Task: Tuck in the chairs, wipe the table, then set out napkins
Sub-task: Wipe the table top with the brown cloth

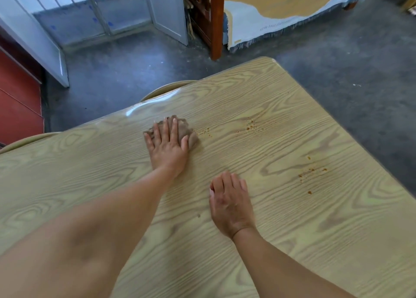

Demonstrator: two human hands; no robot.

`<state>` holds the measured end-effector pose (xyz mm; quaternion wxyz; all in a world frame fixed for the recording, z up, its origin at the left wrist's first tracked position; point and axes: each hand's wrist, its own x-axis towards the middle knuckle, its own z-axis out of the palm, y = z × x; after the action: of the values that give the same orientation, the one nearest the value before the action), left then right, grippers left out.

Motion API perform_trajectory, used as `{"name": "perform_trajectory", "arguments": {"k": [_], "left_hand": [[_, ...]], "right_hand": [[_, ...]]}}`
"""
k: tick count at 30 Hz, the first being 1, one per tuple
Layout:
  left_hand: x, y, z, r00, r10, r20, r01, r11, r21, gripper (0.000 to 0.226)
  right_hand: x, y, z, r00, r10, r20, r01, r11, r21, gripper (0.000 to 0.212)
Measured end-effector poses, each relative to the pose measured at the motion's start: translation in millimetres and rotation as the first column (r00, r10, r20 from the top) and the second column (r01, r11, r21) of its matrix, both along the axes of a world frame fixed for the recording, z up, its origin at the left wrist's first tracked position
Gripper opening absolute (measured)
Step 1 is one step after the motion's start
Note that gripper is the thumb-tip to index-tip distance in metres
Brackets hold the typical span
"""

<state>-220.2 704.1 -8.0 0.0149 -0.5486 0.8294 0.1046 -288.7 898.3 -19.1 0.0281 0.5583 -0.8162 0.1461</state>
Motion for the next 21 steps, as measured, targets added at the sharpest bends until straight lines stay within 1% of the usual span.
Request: {"name": "perform_trajectory", "arguments": {"k": [1,3,6,10,12,14,17,19,21], "left_hand": [[-14.0,-6.3,2.6,1.000,0.023,0.006,-0.023,1.000,0.020,0.063],[-29.6,-13.4,4.9,1.000,-0.011,0.023,0.010,0.999,0.049,0.064],[-27.7,-13.0,1.9,0.982,-0.187,0.025,0.185,0.981,0.064,0.063],[-11.8,7.7,3.7,0.921,-0.389,-0.003,0.388,0.918,0.087,0.063],[3.5,23.7,3.0,0.876,-0.483,0.011,0.481,0.874,0.067,0.069],[23.0,38.8,1.7,0.840,-0.542,-0.003,0.542,0.840,0.031,0.070],[43.1,52.9,-0.3,0.835,-0.550,-0.007,0.550,0.835,-0.004,0.066],[42.0,52.1,-0.6,0.866,-0.500,0.021,0.500,0.866,-0.003,0.067],[27.3,41.2,0.7,0.912,-0.409,0.028,0.409,0.913,-0.005,0.068]], "right_hand": [[-0.4,-0.5,0.5,1.000,0.001,0.000,-0.001,1.000,-0.004,0.015],[-0.1,-0.4,0.8,1.000,0.005,-0.004,-0.005,1.000,-0.002,0.015],[0.6,0.3,0.2,1.000,0.007,-0.012,-0.007,1.000,0.003,0.016],[2.4,-0.4,1.3,0.999,-0.017,-0.036,0.018,1.000,0.005,0.015],[3.1,-0.3,2.2,0.999,-0.021,-0.034,0.021,1.000,-0.006,0.013],[2.8,0.4,3.0,0.999,-0.021,-0.039,0.020,1.000,-0.012,0.013],[2.9,0.8,3.0,0.999,-0.021,-0.041,0.020,1.000,-0.021,0.013],[3.5,0.5,3.3,0.999,-0.019,-0.038,0.018,1.000,-0.025,0.013],[2.4,0.0,2.9,0.999,-0.017,-0.036,0.016,1.000,-0.018,0.013]]}}
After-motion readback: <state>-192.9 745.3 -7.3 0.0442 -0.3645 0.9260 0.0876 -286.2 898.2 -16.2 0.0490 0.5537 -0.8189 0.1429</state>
